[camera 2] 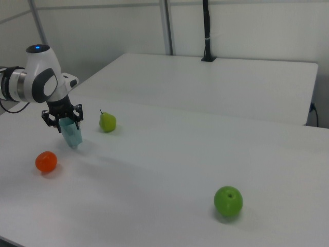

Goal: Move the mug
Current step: 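Lower the open gripper onto the rim of the light-blue mug, then close the gripper on the mug rim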

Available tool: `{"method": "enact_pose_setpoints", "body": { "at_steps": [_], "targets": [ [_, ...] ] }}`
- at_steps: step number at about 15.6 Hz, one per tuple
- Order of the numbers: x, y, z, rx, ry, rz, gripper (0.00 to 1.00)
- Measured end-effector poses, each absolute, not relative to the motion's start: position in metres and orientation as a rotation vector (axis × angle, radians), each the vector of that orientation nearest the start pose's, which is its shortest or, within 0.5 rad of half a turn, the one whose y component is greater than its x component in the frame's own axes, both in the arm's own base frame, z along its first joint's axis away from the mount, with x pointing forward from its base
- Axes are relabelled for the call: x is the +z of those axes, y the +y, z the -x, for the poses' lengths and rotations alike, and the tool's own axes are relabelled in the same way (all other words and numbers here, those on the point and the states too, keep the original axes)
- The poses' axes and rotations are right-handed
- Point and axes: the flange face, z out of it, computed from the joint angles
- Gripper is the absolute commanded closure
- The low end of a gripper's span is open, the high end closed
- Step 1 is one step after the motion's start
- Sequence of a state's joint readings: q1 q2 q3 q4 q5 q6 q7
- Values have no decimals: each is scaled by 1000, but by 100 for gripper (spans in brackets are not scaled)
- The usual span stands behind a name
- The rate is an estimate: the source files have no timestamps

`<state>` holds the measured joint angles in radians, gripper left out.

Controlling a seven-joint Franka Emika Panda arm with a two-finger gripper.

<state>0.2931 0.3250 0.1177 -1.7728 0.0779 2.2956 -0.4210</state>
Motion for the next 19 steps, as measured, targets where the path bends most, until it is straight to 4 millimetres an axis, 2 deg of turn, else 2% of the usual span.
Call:
{"method": "enact_pose_setpoints", "body": {
  "at_steps": [5,7,9,12,14,15,19],
  "targets": [
    [370,269,-613,-343,-1179,2806,33],
    [363,270,-614,-345,-1179,2813,37],
    [357,275,-613,-336,-1189,2823,45],
    [348,282,-613,-360,-1169,2835,52],
    [343,283,-614,-357,-1138,2845,62],
    [341,283,-614,-356,-1131,2847,62],
    [342,283,-614,-358,-1125,2849,73]
  ]
}}
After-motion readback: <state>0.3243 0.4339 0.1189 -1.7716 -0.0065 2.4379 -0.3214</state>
